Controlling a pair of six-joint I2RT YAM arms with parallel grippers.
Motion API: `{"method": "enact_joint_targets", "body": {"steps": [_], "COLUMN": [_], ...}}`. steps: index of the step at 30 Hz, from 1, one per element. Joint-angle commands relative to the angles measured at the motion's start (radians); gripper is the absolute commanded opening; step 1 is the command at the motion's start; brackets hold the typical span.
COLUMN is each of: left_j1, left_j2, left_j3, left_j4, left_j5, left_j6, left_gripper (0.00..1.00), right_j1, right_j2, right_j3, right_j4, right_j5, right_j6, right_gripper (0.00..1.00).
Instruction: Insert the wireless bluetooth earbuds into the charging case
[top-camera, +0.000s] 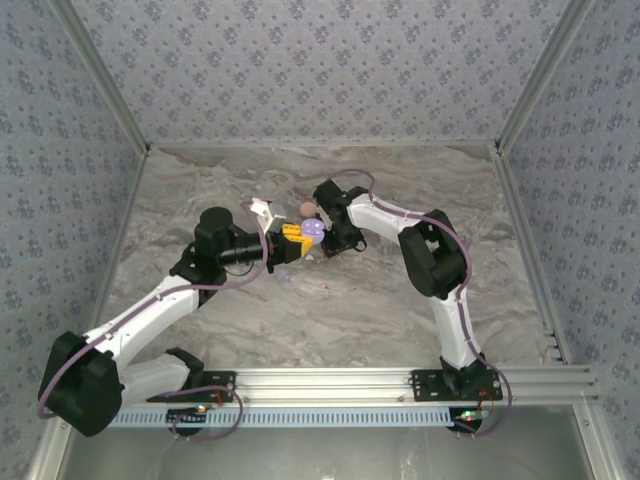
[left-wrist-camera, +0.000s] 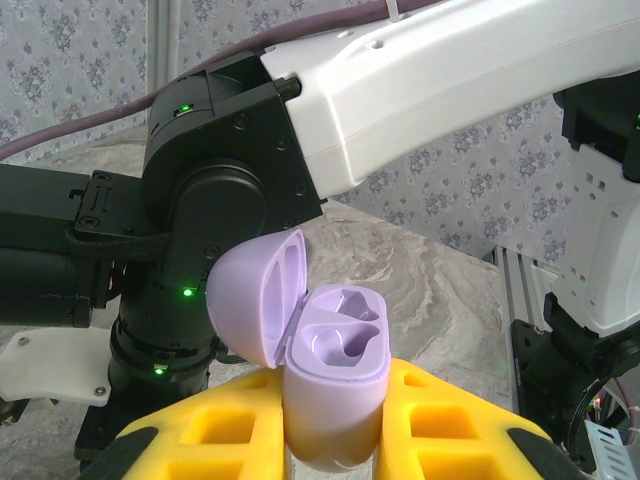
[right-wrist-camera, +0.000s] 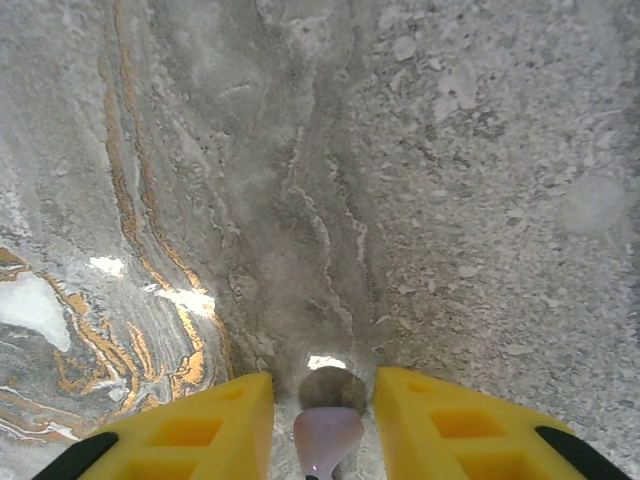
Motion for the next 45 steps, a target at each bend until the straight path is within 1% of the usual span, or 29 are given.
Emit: {"method": "enact_joint_targets", "body": {"steps": [1,22,38,43,45], "left_j1": [-0.006,-0.006,-0.008,-0.008,-0.009], "left_j2": [-0.02,-0.02,-0.024,-0.026,-0.027], "left_j3": [0.003,0.002,0.0,0.0,0.0], "left_j4": [0.007,0.013,0.012,0.011,0.01], "left_j5": [-0.004,-0.003,-0.005,-0.005,-0.005], "left_j6": [0.011,0.009,0.007,0.007,0.009], "left_gripper": [0.2,0.2,0.2,0.2,0.2], "right_j1": [-0.004,0.009,0.014,0.015,0.016], "right_j2": [0.009,0.0,0.001,0.008,0.009], "right_j3": [0.003,0.0,0.0,0.001,0.002], "right_j4": [-0.085,-0.107,-0.115,-0.116,-0.114], "right_j5": [0.034,0.044,0.054,0.049,0.048], "right_j6": [0.02,0.017,0.023,0.025,0.026], "right_gripper": [0.34,0.35,0.33,0.32,0.3]}}
